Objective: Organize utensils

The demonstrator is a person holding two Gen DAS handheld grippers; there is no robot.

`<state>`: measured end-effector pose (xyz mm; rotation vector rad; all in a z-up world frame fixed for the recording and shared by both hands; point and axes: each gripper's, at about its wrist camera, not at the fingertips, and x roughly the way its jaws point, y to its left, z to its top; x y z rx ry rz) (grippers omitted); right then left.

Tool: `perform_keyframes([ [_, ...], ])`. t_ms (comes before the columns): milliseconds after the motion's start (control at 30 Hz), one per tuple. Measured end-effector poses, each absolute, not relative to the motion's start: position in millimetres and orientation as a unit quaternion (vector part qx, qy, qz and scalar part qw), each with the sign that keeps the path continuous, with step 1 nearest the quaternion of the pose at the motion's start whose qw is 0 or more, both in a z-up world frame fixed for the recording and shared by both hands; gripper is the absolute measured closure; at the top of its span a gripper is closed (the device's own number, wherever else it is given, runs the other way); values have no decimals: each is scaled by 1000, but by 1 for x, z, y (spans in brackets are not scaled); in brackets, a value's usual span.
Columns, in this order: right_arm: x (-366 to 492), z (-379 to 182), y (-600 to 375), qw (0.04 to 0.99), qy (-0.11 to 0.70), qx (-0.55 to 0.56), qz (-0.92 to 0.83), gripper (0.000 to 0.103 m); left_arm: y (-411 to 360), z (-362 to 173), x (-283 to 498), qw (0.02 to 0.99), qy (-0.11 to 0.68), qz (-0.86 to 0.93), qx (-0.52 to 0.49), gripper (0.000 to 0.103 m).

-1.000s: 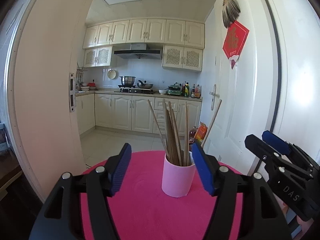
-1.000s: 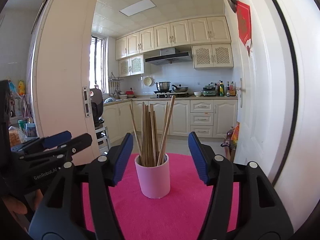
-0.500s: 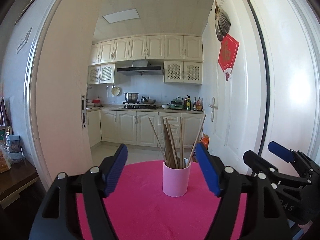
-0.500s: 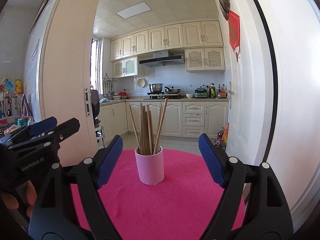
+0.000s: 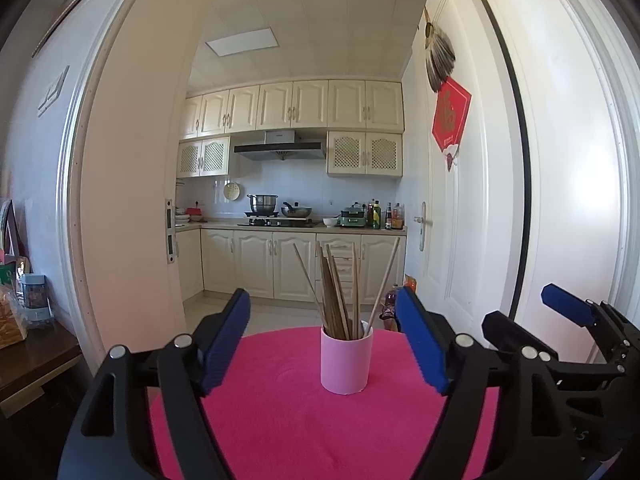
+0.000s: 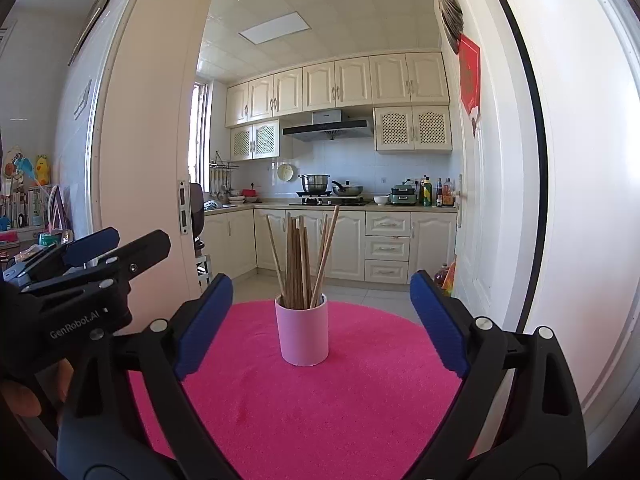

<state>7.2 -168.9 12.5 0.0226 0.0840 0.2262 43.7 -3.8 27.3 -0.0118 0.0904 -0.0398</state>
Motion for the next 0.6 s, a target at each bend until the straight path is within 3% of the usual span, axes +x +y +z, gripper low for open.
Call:
perform_keyframes([
  [600, 0, 16, -174, 994, 30, 8, 105, 11, -11, 26, 37, 999, 41, -12, 7, 28],
])
